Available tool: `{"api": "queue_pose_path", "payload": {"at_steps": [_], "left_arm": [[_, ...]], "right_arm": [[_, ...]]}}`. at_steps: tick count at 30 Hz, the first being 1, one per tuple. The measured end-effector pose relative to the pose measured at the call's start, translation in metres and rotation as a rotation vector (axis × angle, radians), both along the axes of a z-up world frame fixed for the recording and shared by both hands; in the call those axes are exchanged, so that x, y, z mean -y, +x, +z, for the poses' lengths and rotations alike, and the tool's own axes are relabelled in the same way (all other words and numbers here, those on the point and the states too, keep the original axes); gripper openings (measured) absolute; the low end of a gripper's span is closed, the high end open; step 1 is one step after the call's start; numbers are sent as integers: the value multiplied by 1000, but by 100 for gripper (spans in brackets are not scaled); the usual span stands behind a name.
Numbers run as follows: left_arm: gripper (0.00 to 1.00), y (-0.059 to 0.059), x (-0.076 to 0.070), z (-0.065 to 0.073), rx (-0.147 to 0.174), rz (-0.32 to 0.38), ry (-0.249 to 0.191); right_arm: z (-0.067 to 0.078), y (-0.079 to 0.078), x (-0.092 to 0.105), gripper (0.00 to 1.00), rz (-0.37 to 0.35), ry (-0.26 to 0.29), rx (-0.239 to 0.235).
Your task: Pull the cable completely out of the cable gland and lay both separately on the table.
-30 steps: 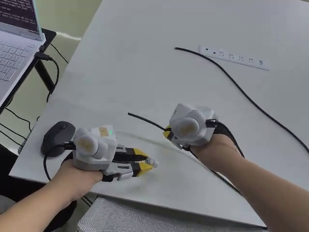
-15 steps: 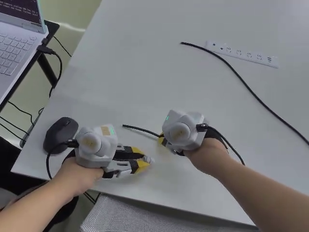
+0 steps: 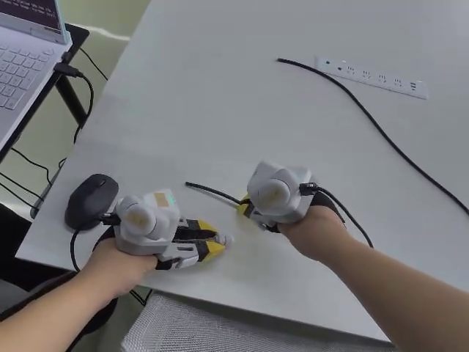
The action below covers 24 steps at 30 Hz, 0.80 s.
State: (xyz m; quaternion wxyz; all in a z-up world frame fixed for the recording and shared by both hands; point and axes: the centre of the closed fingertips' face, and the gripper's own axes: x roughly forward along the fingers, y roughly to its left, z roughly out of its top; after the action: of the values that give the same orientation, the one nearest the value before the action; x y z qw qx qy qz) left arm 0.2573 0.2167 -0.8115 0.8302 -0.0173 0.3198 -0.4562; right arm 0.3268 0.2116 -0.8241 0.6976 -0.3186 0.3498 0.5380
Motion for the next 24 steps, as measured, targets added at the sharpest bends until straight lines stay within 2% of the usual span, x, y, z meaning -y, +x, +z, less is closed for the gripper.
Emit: {"api": "queue_pose_path", "payload": {"at_steps": [7,9,14,15,16,20,22,24], "left_arm": [[16,0,-1,-2,1,13,14],[16,1,-1,-1,9,15,22],[16,0,0,-1,6,14,40],[16,0,0,-1,3,16,42],[16,0,0,0,17,16,49],[19,2,-1,1,11,40,47],[20,1,1,2,19,29,73],[22,1,2,4,21,30,73]], "right_arm": [[0,0,0,1,-6,1,-9],[1,0,0,3,-12,1,-10],[2,-1,0,7,-3,0,-1],[3,-1,-1,8,-6,5,-1],[6,-1,-1,8,-5,13,5],[14,0,0,11,-13,34,6],[20,1,3,12,-18,38,10],[28,0,6,14,-28,55,12]]}}
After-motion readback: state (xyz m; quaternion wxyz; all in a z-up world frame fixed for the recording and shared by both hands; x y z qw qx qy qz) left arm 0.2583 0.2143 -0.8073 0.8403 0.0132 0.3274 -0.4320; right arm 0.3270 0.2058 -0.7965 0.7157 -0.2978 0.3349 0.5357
